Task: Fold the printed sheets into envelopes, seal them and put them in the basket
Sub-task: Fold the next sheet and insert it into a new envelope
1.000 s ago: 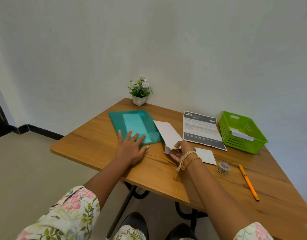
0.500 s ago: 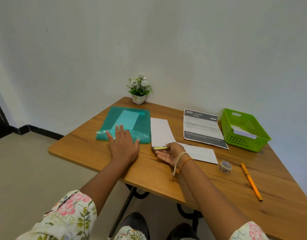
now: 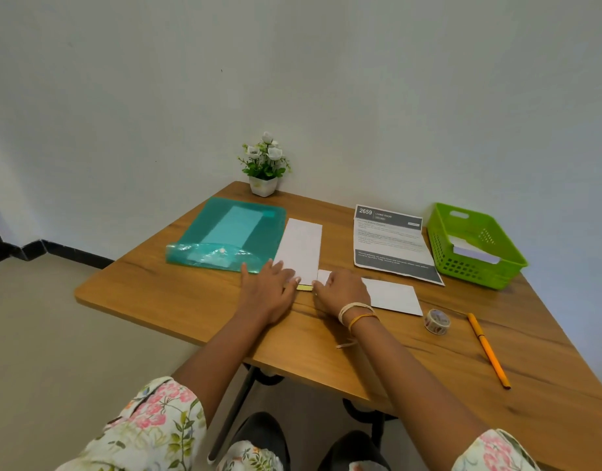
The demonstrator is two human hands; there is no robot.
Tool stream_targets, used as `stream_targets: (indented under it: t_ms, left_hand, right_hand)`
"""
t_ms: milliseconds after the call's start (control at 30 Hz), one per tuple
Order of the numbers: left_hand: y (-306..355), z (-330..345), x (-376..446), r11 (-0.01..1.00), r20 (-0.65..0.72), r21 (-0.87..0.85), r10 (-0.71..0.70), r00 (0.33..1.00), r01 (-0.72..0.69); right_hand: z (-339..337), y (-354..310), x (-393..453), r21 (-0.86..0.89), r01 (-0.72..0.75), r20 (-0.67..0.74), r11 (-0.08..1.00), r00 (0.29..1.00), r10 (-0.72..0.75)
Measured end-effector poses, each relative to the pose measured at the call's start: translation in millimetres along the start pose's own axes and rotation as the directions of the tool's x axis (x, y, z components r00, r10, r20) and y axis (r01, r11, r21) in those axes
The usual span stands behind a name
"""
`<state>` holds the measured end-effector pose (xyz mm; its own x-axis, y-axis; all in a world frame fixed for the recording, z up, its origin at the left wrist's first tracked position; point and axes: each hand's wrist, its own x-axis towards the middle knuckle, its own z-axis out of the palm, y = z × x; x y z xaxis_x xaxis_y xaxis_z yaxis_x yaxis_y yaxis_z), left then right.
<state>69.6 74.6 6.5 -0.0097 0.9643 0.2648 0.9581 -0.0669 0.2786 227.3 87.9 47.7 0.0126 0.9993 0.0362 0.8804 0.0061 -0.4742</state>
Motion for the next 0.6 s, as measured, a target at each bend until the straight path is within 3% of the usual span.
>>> stream_targets:
  t_ms: [100,167,267,400,600]
  left_hand:
    - [0.9,0.7,0.7,0.997,-0.043,0.059,-0.056,0.998,0.058]
    - [1.8,2.0,0.7,0.994,-0.04,0.094,-0.055,0.998,0.059]
    - [1.0,3.3,2.4,0.991,-0.046,0.137,-0.001,0.999,0.007]
    - [5.1,0.8,6.7,0.972,0.005,0.209,0.108,0.994,-0.107]
    - [10.5,3.8,12.8,0.999,-0.048,-0.033,0.026,0.999,-0.027]
  right_hand:
    - [-4.8,16.1,-2.0,0.01,0.088,-0.17,0.996,0.982,-0.085]
    - [-3.7,29.4,3.1,-0.099,0.133,-0.101,0.986,0.985,-0.143]
    - [0.7,45.0,11.7,-0.251,0.091,0.024,0.964,0.996,-0.088]
    - [1.3,54.3,14.7,-0.369,0.125,0.047,0.921,0.992,-0.116]
    - [-5.4,60.1,23.9,-0.305,0.155,0.033,0.94,0.988,-0.152]
